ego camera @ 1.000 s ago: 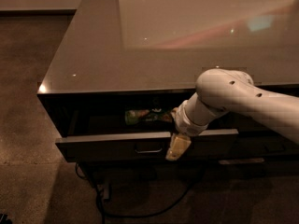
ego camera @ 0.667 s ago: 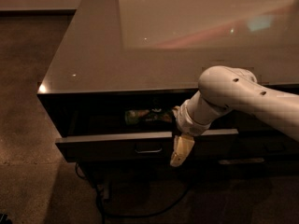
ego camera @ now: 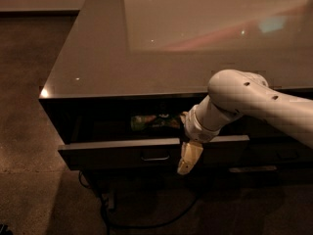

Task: Open top drawer

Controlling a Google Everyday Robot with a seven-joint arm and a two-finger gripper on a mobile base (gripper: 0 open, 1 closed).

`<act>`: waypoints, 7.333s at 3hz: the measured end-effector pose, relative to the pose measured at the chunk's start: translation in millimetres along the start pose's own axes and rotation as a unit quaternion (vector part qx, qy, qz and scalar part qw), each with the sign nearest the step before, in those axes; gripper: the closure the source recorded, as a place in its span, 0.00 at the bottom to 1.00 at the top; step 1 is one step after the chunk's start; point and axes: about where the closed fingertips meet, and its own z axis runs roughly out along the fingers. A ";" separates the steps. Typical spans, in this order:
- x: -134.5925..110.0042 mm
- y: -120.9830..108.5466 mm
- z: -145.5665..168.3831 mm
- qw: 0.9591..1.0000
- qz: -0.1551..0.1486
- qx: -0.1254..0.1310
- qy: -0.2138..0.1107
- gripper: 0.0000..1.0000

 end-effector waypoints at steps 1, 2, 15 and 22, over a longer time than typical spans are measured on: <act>-0.1 2.2 8.2 1.000 -0.005 -0.002 0.020 0.00; 2.0 7.3 15.7 0.999 -0.009 -0.006 0.041 0.00; -9.1 62.8 -29.4 0.989 -0.060 0.011 0.136 0.58; -2.3 49.9 -40.5 0.988 -0.054 0.047 0.139 0.40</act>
Offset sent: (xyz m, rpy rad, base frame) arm -0.0095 0.0063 -0.0231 -0.1342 0.0161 0.0198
